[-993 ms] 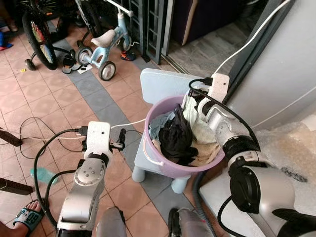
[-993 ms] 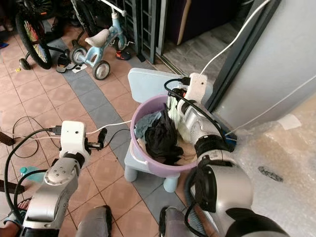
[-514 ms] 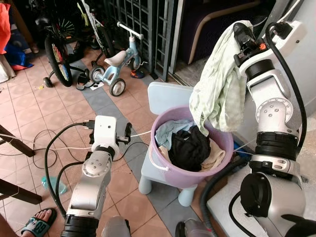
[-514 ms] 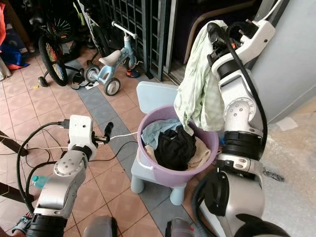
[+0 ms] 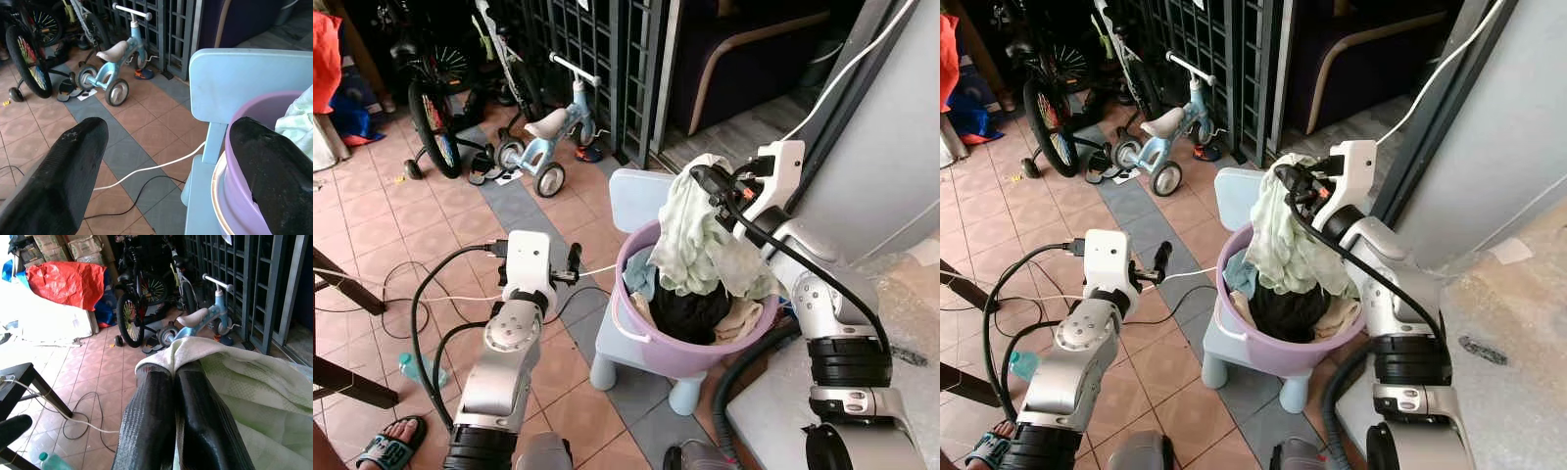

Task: Clothes washing

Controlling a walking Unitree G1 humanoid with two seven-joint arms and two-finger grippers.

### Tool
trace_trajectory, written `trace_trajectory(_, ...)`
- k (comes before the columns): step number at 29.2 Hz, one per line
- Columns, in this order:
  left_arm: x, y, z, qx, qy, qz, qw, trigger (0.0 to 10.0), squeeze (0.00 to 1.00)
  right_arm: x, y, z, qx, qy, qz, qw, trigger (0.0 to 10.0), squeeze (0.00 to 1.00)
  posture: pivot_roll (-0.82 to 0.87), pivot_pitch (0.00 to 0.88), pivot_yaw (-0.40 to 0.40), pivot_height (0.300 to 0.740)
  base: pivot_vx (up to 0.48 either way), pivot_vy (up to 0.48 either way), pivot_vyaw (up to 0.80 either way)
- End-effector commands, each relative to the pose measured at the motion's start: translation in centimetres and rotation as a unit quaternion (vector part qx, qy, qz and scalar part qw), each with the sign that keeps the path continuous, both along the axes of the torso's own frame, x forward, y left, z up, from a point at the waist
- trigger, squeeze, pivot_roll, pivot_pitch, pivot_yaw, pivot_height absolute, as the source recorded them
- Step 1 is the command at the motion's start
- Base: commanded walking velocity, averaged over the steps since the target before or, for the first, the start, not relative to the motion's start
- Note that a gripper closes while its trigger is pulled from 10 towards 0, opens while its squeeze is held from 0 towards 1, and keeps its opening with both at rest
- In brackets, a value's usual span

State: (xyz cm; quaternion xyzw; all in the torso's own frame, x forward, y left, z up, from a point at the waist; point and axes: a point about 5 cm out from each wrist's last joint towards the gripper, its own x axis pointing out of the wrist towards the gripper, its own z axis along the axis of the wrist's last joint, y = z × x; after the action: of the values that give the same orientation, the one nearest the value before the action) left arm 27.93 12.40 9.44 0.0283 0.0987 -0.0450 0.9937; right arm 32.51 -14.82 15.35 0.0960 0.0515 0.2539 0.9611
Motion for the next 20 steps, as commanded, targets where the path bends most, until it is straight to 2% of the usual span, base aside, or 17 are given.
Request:
trace_trajectory(1,0.0,-0.2,-0.1,0.004,-0.001,-0.003,1.0,10.0,0.0,-0.5,0.1,-0.8,-0.019,-0.005,-0.023,1.0,0.5,0.0,-0.03,0.01,0.016,0.74,0.0,0.0,0.0)
trace_trajectory(2,0.0,-0.2,-0.1,0.004,-0.001,-0.003,1.0,10.0,0.0,-0.5,0.1,-0.8,-0.019,-0.005,-0.023,1.0,0.5,0.0,-0.03,0.01,0.016,0.74,0.0,0.0,0.0)
trace_trajectory(3,0.0,-0.3,-0.1,0.004,-0.002,-0.004,1.0,10.0,0.0,-0.4,-0.2,-0.5,-0.018,-0.019,-0.057,0.998,4.6,0.0,-0.03,0.01,0.017,0.74,0.0,0.0,0.0)
trace_trajectory(4,0.0,-0.2,-0.1,0.005,-0.002,-0.004,1.0,10.0,0.0,-0.4,-0.5,-0.3,-0.018,-0.028,-0.077,0.997,4.6,0.0,-0.03,0.008,0.018,0.74,0.0,0.0,0.0)
trace_trajectory(5,0.0,-0.2,-0.1,0.005,-0.003,-0.005,1.0,10.0,0.0,-0.3,-0.7,0.0,-0.017,-0.036,-0.098,0.994,10.0,0.0,-0.03,0.007,0.019,0.74,0.0,0.0,0.0)
trace_trajectory(7,0.1,-0.2,0.0,0.008,-0.007,-0.008,1.0,10.0,0.0,-0.2,-1.2,0.5,-0.025,-0.059,-0.14,0.988,10.0,0.0,-0.04,0.008,0.021,0.74,0.0,0.0,0.0)
trace_trajectory(11,0.5,-0.1,0.3,0.014,-0.016,-0.004,1.0,10.0,0.0,-0.9,-0.6,0.8,-0.053,-0.082,-0.147,0.984,10.0,0.0,-0.03,0.024,0.026,0.74,0.0,0.0,0.0)
trace_trajectory(12,0.8,-0.3,1.0,0.017,-0.03,-0.002,0.999,10.0,0.0,-1.7,-0.2,0.8,-0.085,-0.096,-0.146,0.981,10.0,0.0,-0.02,0.049,0.029,0.74,0.0,0.0,0.0)
trace_trajectory(14,0.9,-0.4,1.3,0.026,-0.037,0.003,0.999,10.0,0.0,-2.2,0.0,0.7,-0.108,-0.103,-0.147,0.978,10.0,0.0,-0.01,0.053,0.037,0.74,0.0,0.0,0.0)
trace_trajectory(16,0.6,-0.6,1.6,0.026,-0.041,0.0,0.999,10.0,0.0,-2.7,0.0,0.6,-0.13,-0.111,-0.144,0.975,10.0,0.0,-0.03,0.073,0.033,0.74,0.0,0.0,0.0)
trace_trajectory(17,0.0,-0.9,1.5,0.022,-0.05,-0.007,0.999,10.0,0.0,-3.6,0.3,-0.2,-0.159,-0.112,-0.129,0.972,10.0,0.0,-0.03,0.087,0.041,0.74,0.0,0.0,-0.43)
trace_trajectory(20,-0.9,-0.9,0.7,0.017,-0.046,-0.009,0.999,10.0,0.0,-5.4,0.6,-1.1,-0.198,-0.127,-0.101,0.967,10.0,0.0,-0.04,0.076,0.044,0.74,0.0,0.0,-0.41)
